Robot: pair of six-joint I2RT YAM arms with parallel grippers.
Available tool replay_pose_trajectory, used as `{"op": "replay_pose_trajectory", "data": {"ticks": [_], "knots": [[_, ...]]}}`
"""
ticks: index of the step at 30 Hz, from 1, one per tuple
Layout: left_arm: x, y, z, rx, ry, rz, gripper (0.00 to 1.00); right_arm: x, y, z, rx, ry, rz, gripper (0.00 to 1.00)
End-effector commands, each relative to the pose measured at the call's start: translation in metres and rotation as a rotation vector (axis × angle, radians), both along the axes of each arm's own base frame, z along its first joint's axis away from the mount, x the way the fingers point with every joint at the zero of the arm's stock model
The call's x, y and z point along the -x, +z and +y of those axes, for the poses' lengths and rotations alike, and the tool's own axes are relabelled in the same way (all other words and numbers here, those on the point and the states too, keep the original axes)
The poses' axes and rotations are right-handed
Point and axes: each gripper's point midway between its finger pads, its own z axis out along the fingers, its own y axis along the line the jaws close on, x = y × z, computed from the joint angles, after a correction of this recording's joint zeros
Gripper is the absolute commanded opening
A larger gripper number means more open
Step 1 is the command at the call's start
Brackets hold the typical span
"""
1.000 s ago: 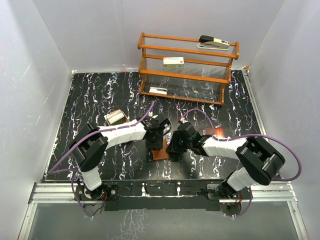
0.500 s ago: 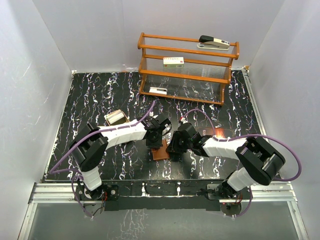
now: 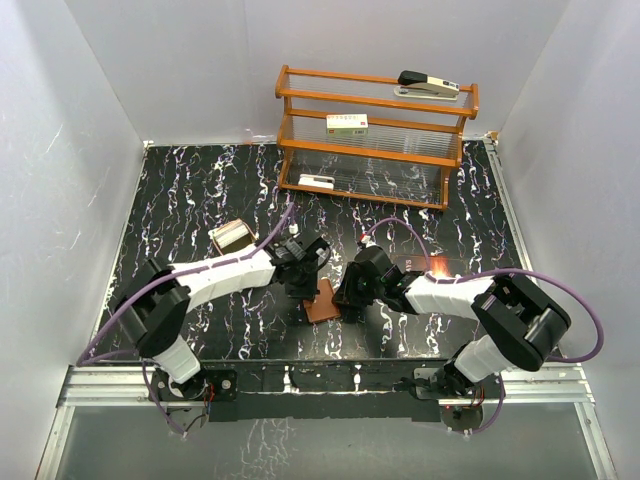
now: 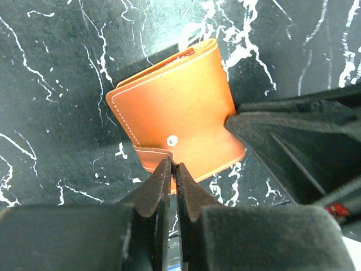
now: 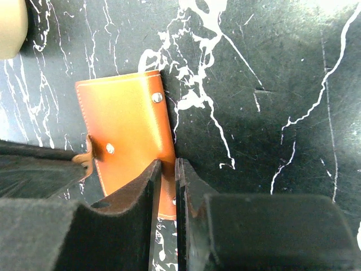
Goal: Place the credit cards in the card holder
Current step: Open the card holder at the center of the board.
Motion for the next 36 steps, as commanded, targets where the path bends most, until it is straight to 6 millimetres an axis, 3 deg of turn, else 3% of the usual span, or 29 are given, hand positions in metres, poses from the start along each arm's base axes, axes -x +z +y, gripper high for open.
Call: {"op": "replay_pose_trajectory", "data": {"ticks": [1,6,10,17,29,36], "knots": [[0.003,0.037,-0.010,0.173,0.013,-0.037,0.00,0.006,-0.024,-0.033,0.169,-0.042,0.029,0.15],[0.002,0.055,-0.012,0.262,0.022,-0.079,0.00,-0.002,0.000,-0.031,0.175,-0.015,-0.022,0.22],[0.000,0.061,-0.012,0.275,0.032,-0.095,0.00,-0.008,0.035,-0.023,0.154,0.045,-0.096,0.31],[-0.005,0.072,-0.018,0.312,0.040,-0.121,0.00,-0.002,0.073,-0.010,0.066,0.139,-0.163,0.42],[-0.009,0.082,-0.022,0.342,0.054,-0.135,0.00,0.019,0.075,0.008,-0.009,0.213,-0.160,0.56],[-0.009,0.083,-0.026,0.352,0.054,-0.130,0.00,0.023,0.074,0.018,0.010,0.223,-0.155,0.56]]}}
